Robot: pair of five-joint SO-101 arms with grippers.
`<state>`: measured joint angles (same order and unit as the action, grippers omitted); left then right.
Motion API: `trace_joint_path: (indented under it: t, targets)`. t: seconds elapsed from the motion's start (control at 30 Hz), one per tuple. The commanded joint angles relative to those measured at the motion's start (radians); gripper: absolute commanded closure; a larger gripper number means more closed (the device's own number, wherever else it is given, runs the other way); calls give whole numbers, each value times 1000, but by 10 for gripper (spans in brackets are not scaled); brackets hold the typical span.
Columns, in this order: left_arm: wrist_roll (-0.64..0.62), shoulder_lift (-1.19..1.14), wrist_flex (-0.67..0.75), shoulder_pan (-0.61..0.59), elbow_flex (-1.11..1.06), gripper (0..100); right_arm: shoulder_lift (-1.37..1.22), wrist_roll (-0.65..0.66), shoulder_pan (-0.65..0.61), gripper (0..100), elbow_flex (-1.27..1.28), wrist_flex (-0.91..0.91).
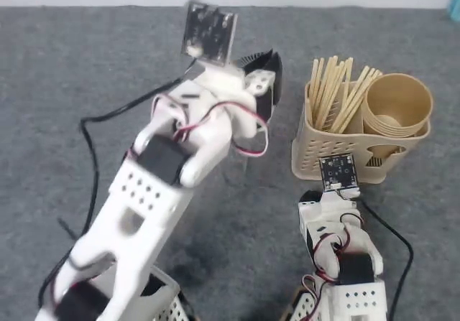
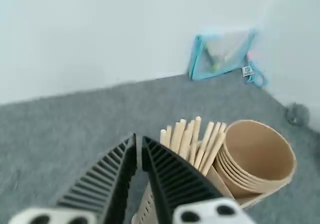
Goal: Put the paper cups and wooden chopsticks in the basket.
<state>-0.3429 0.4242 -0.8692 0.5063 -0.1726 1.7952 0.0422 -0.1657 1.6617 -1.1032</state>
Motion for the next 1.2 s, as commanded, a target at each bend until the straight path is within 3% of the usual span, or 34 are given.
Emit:
trace_joint_path:
  t: [0.0,0.17,0.4,0.5,0.63,0.87,1.17]
  targets:
    - [-12,-180,-150,21,260,984,19,15,-5,991,2,4]
    - [-11,-471,-448,98,670,970,19,15,-2,991,3,4]
    - [-12,-850,-781,146,1164,743,19,15,-1,991,3,4]
    - [-12,-994,-879,138,1331,730,19,15,-1,991,3,4]
    - [-15,-1105,-887,87,1440,789,19,15,-1,991,2,4]
    - [-12,-1126,-887,75,1449,924,19,15,-1,990,2,4]
    - [-12,-1023,-887,123,1477,833,19,15,-1,991,2,15]
